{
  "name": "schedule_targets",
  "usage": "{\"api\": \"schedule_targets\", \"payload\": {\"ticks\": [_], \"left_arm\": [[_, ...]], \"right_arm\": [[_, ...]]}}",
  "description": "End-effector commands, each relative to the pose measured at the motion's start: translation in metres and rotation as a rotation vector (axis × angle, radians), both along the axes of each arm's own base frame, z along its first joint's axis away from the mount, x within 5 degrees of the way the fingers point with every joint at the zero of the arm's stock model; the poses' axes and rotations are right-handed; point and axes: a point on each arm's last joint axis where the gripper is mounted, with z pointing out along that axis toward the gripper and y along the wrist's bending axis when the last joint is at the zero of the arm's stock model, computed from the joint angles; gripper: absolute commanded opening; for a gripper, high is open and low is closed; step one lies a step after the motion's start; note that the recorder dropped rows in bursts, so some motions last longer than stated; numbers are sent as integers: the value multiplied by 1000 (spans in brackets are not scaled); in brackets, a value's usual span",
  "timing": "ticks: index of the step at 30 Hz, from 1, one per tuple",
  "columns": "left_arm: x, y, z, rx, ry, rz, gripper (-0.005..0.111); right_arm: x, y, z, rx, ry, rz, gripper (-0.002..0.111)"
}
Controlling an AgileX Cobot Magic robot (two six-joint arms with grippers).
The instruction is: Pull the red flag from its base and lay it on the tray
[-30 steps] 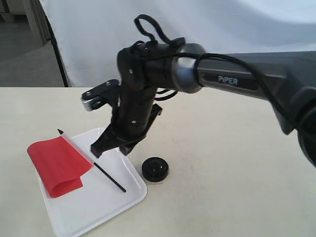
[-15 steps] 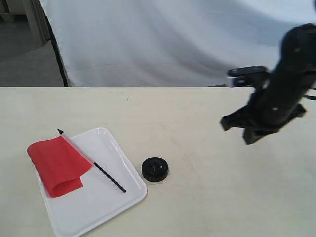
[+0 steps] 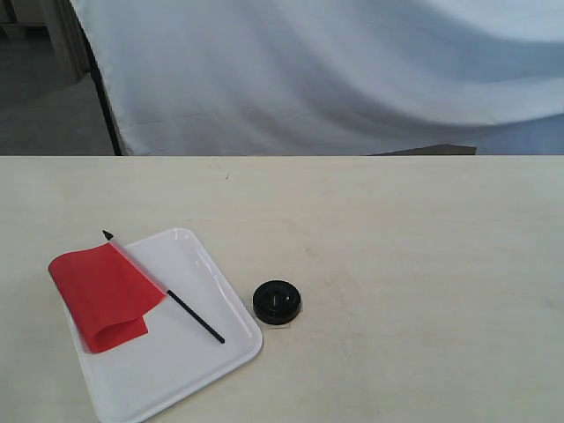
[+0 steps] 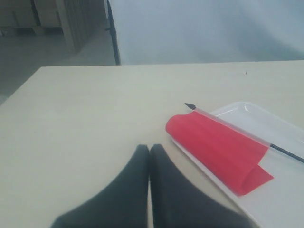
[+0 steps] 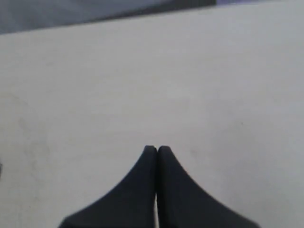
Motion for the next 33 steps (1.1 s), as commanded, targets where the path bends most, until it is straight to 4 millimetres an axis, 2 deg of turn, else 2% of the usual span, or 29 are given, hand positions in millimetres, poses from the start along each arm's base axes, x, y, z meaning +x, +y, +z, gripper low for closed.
{"api": "schedule_targets", "payload": {"ticks": [1,6,11,16,22,26,30,33], "left_arm": [[0,0,-1,-2,2,-2,0],[0,0,-1,-2,2,-2,0],[0,0,-1,-2,2,-2,0],[0,0,-1,-2,6,-2,0],[0,0,-1,-2,6,-2,0],[0,0,-1,-2,6,-2,0],[0,0,-1,-2,6,-2,0],[0,0,-1,-2,6,-2,0]], "right_arm": [[-46,18,1,-30,-275,126,-1],[-92,23,-12,-6,-478,238,-1],[-126,13,-14,-10,-695,207,-1],[-129,13,-7,0,-718,202,-1],[-129,13,-6,2,-719,202,-1],[-129,16,-9,71,-706,215,-1],[-120,17,-23,44,-718,223,-1],[-110,19,-44,51,-710,224,-1]]}}
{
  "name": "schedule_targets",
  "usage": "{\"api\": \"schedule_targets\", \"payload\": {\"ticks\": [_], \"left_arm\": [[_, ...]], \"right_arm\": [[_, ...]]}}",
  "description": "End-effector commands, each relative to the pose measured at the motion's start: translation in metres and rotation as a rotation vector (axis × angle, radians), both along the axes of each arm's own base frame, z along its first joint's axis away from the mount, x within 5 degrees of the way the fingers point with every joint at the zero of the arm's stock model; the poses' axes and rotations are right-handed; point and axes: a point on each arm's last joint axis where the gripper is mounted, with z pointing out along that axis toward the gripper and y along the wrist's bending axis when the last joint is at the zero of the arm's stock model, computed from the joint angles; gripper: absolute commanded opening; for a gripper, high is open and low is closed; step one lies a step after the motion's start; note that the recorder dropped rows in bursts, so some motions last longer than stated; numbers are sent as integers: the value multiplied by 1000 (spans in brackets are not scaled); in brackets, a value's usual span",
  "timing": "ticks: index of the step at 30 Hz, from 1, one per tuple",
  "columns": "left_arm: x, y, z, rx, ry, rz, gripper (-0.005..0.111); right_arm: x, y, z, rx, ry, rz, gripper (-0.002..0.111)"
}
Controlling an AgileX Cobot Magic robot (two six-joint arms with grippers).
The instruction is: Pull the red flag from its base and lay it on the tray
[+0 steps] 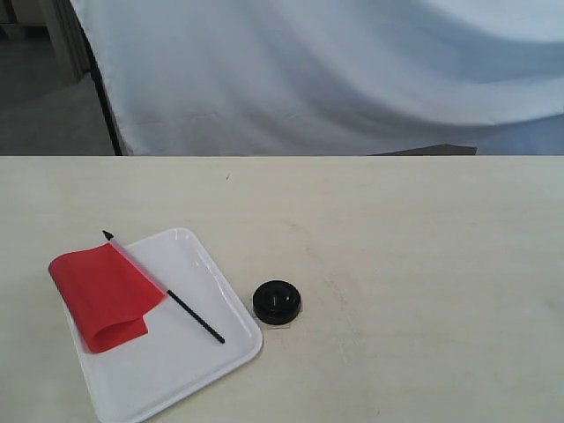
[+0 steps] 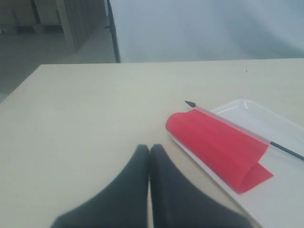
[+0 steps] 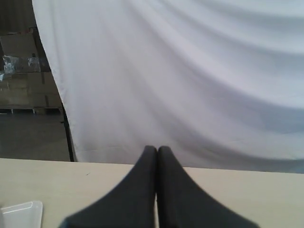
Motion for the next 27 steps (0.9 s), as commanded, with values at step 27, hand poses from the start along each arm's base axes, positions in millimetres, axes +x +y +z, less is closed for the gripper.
{"api": "schedule_targets", "payload": {"ticks": [27], "left_arm": [[0,0,0,-2,-2,-2,0]], "right_arm": [[26,5,-94,-60,175,1,-1]]}}
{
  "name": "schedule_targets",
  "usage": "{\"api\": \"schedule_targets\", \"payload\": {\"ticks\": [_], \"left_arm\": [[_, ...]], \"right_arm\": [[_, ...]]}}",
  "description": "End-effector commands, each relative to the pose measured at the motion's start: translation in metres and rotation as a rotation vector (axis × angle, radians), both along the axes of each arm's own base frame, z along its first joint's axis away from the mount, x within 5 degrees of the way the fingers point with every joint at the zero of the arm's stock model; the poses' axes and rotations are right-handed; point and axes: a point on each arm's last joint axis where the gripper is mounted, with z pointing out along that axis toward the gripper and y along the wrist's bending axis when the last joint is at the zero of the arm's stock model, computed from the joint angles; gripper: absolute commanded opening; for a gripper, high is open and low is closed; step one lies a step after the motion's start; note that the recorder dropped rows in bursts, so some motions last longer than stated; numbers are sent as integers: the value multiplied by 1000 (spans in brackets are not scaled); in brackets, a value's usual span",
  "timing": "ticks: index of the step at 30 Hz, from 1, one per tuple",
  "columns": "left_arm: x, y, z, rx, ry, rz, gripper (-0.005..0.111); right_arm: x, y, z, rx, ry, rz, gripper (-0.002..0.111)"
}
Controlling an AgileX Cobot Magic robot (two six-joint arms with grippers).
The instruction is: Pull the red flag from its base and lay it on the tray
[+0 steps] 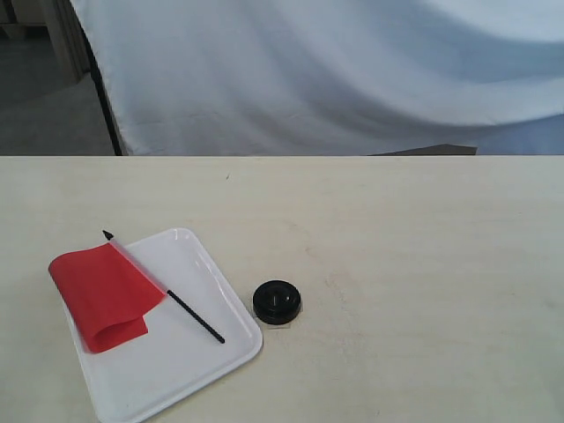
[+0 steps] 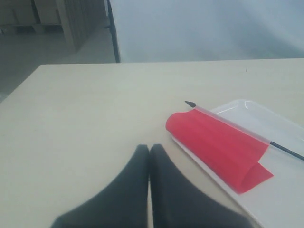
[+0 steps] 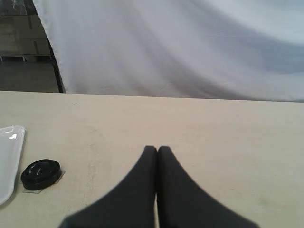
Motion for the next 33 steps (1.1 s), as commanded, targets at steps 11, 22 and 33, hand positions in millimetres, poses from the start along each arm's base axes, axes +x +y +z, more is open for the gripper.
{"api": "schedule_targets", "payload": {"ticks": [11,22,33], "left_arm": [[0,0,0,-2,-2,-2,0],[0,0,0,-2,-2,-2,0],[0,0,0,-2,-2,-2,0]], "right_arm": [[-1,0,-3,-6,23,-1,-1],[-1,0,-3,1,24,-1,-1],[-1,0,-3,1,24,-4,-1]]}}
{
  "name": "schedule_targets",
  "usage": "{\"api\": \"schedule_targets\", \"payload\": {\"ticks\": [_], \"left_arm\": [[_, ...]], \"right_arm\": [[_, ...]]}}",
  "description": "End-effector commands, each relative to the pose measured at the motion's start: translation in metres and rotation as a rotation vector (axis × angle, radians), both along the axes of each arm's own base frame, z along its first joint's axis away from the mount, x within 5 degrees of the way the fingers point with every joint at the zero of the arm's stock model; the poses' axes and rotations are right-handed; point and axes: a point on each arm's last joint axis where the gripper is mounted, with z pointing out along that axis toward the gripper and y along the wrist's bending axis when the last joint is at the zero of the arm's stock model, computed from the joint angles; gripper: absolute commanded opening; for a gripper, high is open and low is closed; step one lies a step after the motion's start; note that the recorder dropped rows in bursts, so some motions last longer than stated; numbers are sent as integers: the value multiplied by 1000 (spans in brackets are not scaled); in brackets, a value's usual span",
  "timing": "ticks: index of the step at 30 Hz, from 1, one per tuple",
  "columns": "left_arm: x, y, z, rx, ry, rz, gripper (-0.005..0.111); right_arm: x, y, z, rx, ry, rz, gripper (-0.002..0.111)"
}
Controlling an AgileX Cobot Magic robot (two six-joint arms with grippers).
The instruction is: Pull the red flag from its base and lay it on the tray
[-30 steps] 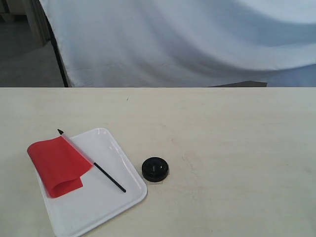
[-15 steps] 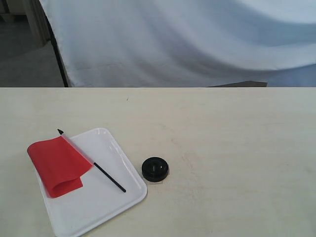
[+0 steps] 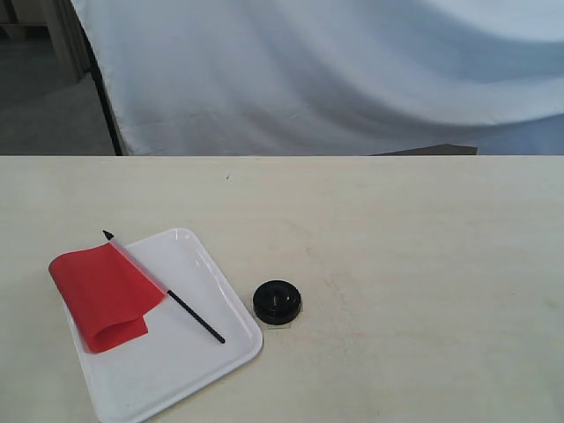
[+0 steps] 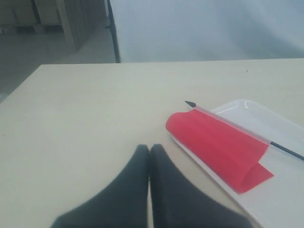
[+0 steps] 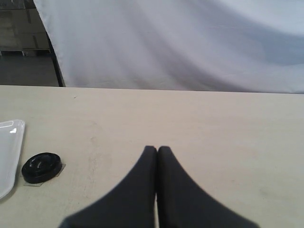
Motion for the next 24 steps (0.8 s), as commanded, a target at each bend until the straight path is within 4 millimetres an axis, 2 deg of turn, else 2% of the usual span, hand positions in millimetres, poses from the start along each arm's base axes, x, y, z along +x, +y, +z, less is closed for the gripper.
{"api": "schedule_targets", "payload": {"ticks": [1,8,24], "left_arm": [[0,0,0,-2,-2,-2,0],[0,0,0,-2,-2,-2,0],[0,0,0,-2,-2,-2,0]], "right_arm": [[0,-1,0,-4,-5,-11,-1],[0,-7,0,-5,-4,-118,-1],[0,-7,0,-10,-5,-121,-1]]}}
